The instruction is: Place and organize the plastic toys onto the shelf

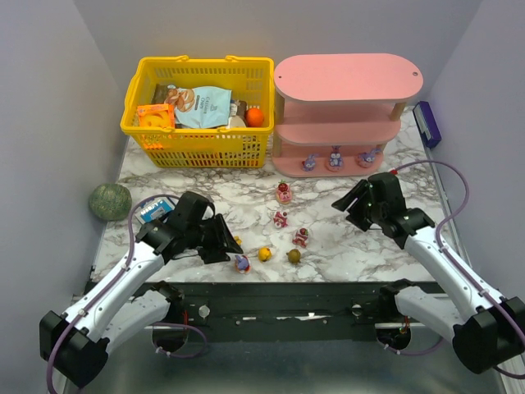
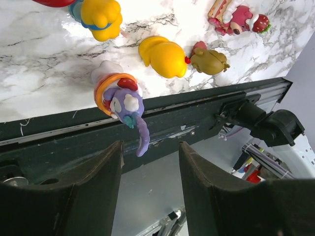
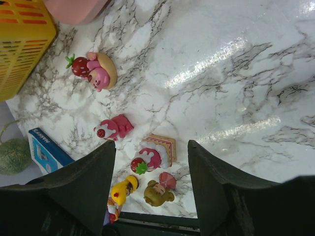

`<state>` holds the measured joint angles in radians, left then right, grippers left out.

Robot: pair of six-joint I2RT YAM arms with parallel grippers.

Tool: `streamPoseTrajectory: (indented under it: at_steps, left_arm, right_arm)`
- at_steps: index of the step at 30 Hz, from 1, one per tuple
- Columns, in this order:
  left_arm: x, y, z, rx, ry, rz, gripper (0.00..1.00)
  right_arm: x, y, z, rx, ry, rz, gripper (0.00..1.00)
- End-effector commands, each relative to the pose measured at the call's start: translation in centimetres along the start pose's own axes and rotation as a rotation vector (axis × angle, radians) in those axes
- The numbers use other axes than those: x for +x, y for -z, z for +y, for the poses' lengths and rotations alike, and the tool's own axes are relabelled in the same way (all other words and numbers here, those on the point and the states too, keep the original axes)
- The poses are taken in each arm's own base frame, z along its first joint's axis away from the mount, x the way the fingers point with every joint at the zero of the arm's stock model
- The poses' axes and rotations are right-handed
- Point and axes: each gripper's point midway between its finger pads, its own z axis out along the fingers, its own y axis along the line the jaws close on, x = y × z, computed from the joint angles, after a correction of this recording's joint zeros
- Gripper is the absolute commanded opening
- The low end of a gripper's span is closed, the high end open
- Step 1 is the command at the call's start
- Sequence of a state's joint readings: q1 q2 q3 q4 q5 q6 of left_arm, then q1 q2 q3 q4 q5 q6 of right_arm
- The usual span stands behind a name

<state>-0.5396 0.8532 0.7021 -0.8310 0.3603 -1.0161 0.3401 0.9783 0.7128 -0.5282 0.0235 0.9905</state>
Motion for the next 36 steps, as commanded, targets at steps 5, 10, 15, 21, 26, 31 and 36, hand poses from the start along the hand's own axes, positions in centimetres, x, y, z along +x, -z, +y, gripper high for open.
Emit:
streamPoseTrajectory:
  at_steps: [5, 10, 15, 21, 26, 31, 36]
  left_arm:
    - [0.5, -1.3, 0.5, -0.021, 0.028, 0.029, 0.49]
    - [0.3, -1.6, 0.5, -0.025, 0.026, 0.018, 0.43]
    - [0.3, -2.0, 0.8, -0.034, 0.037, 0.018, 0.37]
    - [0.3, -2.1, 1.1, -0.045, 0.049, 0.012, 0.28]
    - [0.2, -1.8, 1.0, -0.045, 0.064, 0.001, 0.07]
    - [-0.3, -0.6, -0.7, -0.016, 0.073, -0.015, 0.0]
    - [-2.2, 2.8, -4.4, 0.006, 0.082, -0.088, 0.0]
  right_arm:
    - [0.4, 0.8, -0.6, -0.007, 0.0, -0.005, 0.65]
    - [0.2, 1.4, -1.3, -0.012, -0.008, -0.041, 0.64]
    - [-0.1, 1.9, -1.6, -0.018, -0.005, -0.065, 0.64]
    - [0.0, 1.9, -1.9, -0.007, 0.002, -0.06, 0.64]
    - [-0.2, 2.0, -1.9, -0.008, 0.003, -0.063, 0.64]
    - [-0.2, 1.9, -2.0, 0.0, 0.002, -0.063, 0.64]
    - [-0.8, 2.1, -1.9, 0.005, -0.006, -0.085, 0.64]
